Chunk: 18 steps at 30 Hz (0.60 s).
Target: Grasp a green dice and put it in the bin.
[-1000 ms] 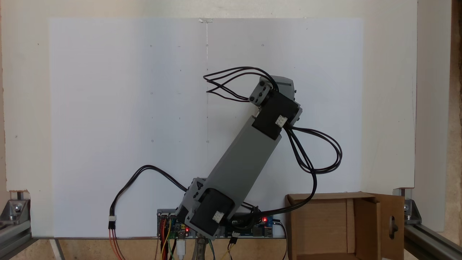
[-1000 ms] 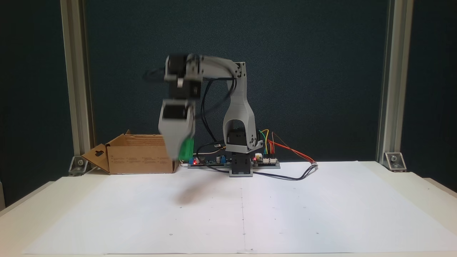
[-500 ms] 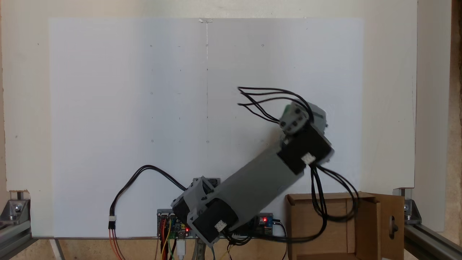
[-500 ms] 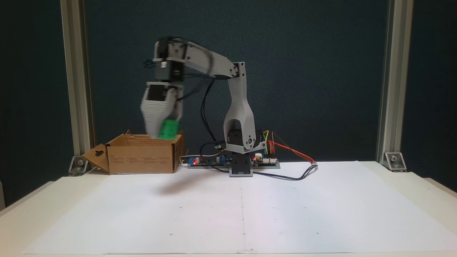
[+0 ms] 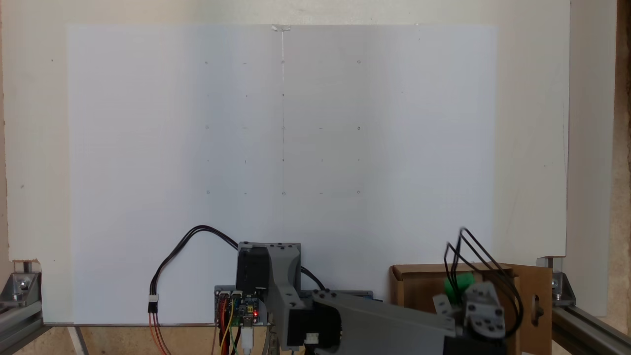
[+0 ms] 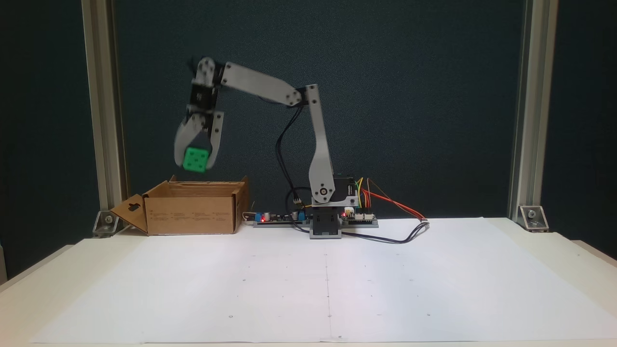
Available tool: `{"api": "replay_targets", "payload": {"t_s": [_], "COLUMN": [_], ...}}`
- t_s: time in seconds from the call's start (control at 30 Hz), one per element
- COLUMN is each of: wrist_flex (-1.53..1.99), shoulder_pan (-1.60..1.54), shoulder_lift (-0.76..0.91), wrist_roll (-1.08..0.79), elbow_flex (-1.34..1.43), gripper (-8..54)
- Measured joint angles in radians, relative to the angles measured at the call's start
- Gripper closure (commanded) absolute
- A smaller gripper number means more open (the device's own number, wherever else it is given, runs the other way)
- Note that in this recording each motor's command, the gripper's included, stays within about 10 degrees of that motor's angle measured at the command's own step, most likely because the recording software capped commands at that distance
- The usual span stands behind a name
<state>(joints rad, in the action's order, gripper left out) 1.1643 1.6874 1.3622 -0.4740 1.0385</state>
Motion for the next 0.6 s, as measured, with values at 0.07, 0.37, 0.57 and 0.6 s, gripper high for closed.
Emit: {"api": "replay_targets", "payload": {"t_s": [0.07, 0.37, 0.57, 0.6], "wrist_flex": [-0.002, -0.008, -0.011, -0.017], "shoulder_pan": [0.049, 0.132, 0.133, 0.133], "shoulder_lift": [-0.02, -0.089, -0.103, -0.104], "wrist_roll": [0.0, 0.072, 0.089, 0.089], "elbow_flex": [-0.002, 0.0, -0.002, 0.0], "gripper": [33.6, 33.6, 33.6, 33.6]}}
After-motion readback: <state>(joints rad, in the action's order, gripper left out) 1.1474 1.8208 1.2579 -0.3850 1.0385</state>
